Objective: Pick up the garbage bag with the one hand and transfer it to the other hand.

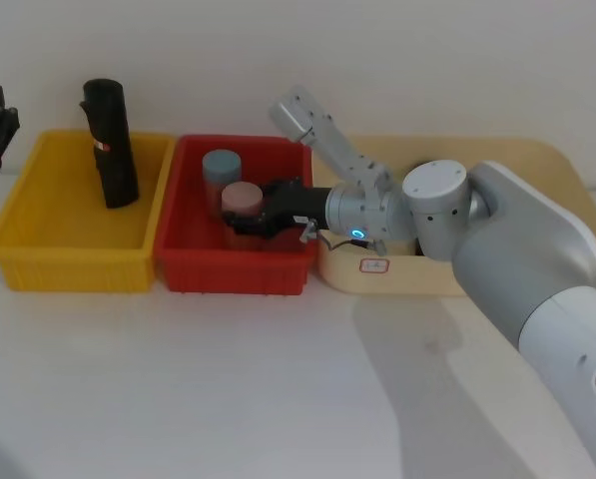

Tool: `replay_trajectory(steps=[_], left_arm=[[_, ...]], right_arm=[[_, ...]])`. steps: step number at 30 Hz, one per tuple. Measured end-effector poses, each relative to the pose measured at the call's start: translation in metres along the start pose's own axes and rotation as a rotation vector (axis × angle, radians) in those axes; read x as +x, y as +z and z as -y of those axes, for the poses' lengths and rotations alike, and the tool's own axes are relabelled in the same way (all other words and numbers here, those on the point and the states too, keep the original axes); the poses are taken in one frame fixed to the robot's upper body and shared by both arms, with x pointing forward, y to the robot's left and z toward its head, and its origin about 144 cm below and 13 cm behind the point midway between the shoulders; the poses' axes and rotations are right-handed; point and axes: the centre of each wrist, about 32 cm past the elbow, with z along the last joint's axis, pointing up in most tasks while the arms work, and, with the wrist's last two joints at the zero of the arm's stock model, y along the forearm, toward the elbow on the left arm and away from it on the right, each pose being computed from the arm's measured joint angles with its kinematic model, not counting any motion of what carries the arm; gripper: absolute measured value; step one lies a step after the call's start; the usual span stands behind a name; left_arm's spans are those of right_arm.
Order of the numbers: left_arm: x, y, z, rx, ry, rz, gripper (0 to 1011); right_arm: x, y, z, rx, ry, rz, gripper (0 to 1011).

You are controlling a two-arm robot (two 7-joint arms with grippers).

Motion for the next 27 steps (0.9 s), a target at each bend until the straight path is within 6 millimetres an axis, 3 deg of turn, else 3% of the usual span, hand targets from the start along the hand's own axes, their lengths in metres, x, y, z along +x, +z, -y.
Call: replay_trajectory(steps=[13,27], left_arm=[[0.000,0.000,0.000,0.000,0.000,0.000,1001],[0.000,0.000,0.000,0.000,0.000,0.000,1001]], right_arm=[[0.005,0.007,0.012,0.041,-0.049,-0.009,682],[0.017,0.016,0.059,0.161,-0.179,-0.042,682]])
